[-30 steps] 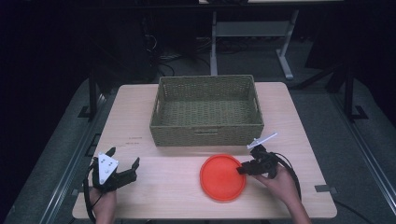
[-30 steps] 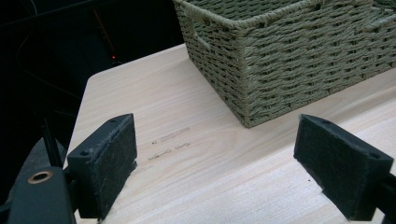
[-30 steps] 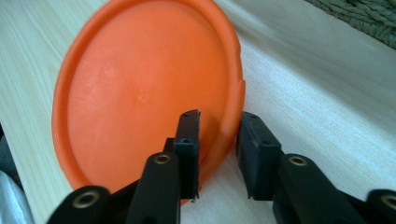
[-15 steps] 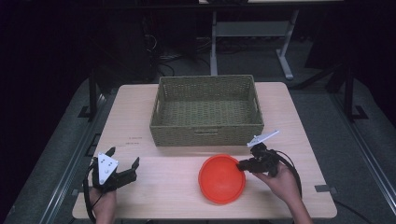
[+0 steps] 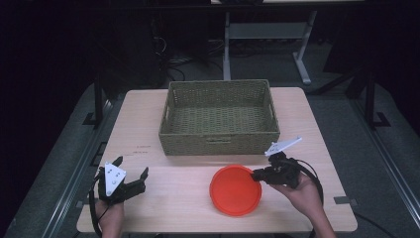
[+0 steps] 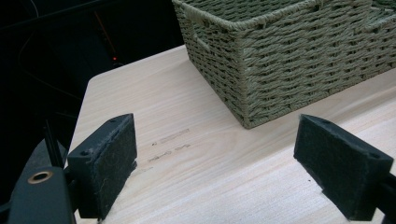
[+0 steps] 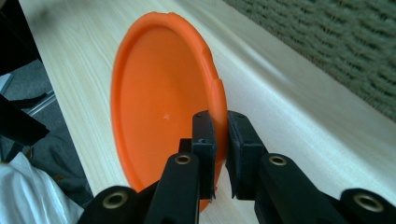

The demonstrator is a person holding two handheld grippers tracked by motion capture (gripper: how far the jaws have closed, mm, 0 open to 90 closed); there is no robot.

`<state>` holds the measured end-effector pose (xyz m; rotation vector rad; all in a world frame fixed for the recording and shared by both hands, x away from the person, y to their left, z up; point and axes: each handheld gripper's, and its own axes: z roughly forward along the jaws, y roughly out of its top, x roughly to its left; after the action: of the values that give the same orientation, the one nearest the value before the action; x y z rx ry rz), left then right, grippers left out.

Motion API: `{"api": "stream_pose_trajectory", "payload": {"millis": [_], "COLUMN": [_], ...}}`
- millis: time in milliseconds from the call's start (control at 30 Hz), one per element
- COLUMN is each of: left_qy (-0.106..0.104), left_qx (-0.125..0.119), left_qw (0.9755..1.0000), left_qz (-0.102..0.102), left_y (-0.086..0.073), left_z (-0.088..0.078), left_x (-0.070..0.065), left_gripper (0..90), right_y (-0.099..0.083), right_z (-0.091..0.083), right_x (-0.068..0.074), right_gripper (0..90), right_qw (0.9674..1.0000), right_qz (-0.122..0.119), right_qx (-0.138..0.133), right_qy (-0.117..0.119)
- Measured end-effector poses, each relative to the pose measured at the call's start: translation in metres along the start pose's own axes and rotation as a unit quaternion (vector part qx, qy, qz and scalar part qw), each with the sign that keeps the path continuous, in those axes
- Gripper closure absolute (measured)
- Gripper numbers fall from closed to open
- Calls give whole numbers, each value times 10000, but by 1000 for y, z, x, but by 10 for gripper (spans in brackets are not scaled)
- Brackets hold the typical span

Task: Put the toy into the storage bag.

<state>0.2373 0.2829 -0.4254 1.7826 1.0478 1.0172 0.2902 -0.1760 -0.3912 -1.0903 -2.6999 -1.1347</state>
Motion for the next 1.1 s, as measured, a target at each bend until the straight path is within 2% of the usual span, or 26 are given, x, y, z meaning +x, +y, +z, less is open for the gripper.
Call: {"api": "stream_pose_trajectory", "payload": {"millis": [267,533,667,733,1100], "left_qy": [0,15,22,24,54], "left_qx": [0,-11,-8,-3,-9], "left_qw": [10000,10000,10000,10000,10000], "left_qz": [-44,-47,-37,-19,-52], "left_y": [0,-1,0,0,-1], "left_z": [0,0,-1,-1,-2], "left_x": [1,1,1,1,1], "left_gripper": [127,127,127,127,127], "right_y": [5,14,17,18,35], "right_z": [-7,-22,-27,-28,-49], "right_x": [2,2,0,0,-4], "right_gripper": [823,824,824,824,824], "right_qw": [9999,9996,9997,9996,9994], "right_qz": [-35,-64,5,-37,26], "right_qx": [-139,-265,-246,-256,-277], "right_qy": [69,-19,-41,-68,-210]}}
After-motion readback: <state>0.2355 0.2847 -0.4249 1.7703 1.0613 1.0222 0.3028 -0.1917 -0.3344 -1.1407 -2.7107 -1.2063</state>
